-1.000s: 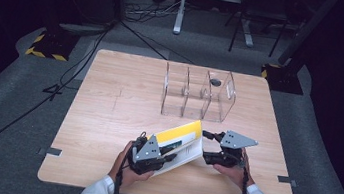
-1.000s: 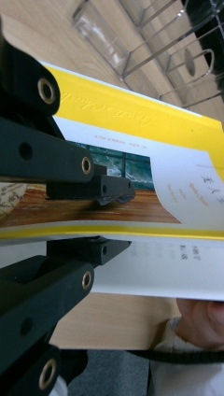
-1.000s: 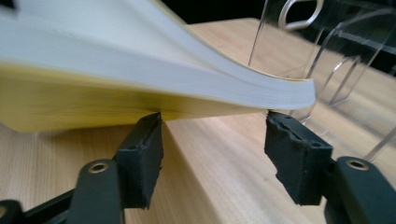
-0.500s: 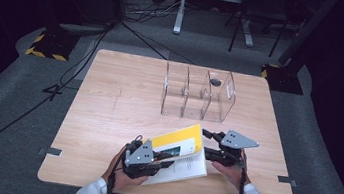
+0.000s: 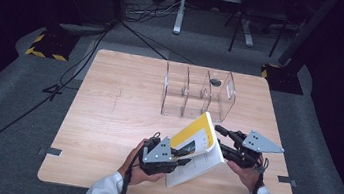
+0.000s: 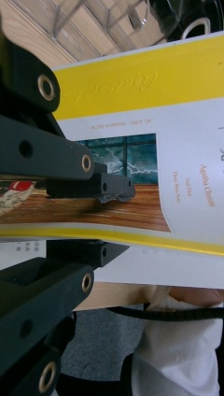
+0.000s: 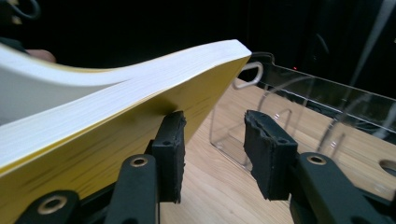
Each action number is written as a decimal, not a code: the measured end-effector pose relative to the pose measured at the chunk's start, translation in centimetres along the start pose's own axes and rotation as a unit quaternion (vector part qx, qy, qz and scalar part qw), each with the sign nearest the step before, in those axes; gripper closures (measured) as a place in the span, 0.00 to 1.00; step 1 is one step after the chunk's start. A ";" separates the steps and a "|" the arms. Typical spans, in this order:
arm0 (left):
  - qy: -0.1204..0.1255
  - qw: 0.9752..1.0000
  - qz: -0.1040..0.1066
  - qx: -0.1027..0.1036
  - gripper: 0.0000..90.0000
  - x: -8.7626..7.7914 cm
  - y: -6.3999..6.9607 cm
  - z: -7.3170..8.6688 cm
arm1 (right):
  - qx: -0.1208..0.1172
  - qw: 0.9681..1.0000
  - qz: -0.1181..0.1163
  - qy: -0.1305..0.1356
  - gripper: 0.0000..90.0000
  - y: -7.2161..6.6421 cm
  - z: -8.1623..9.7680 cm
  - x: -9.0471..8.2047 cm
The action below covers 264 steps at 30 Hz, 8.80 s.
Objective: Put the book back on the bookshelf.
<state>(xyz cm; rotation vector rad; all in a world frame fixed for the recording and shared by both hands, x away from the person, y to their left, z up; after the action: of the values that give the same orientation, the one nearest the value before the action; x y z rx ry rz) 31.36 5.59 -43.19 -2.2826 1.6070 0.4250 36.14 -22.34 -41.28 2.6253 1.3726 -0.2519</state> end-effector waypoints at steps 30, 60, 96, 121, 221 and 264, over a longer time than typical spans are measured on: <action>-0.036 0.997 -0.033 -0.066 0.24 -4.5 2.9 4.0 | -0.086 0.993 -0.072 -0.048 0.51 -7.8 -0.9 4.9; -0.031 0.986 -0.123 -0.105 0.74 -3.2 2.1 3.8 | -0.078 0.995 -0.031 -0.053 0.41 -6.7 -0.5 5.1; -0.054 0.995 -0.062 -0.054 0.66 -6.1 -2.2 5.8 | -0.071 0.980 -0.174 -0.070 0.73 -4.0 1.1 3.6; -0.075 0.993 -0.078 -0.038 0.64 -4.0 -2.8 5.2 | -0.071 0.979 -0.173 -0.075 0.83 -4.7 1.8 3.8; -0.206 0.941 -0.179 -0.198 0.16 -7.9 -4.9 13.0 | -0.019 0.995 0.097 -0.027 0.85 3.0 1.1 -3.8; -0.209 0.939 -0.184 -0.200 0.16 -7.8 -4.8 12.8 | 0.006 0.976 0.215 -0.033 0.85 7.6 -4.0 1.5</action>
<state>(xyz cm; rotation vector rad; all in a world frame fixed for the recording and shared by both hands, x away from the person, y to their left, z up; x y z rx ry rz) 32.57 19.09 -51.18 -2.4755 0.9215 1.1283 43.52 -24.52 -37.20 2.8078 0.7548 -0.2827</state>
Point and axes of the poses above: each handheld gripper's, and its own axes: x roughly forward along the jaws, z roughly out of its underside, y roughly to its right, the point moved 1 cm from there along x, roughly forward along the jaws, and after that the axes turned 2 degrees about -y, right-handed, at the moved point
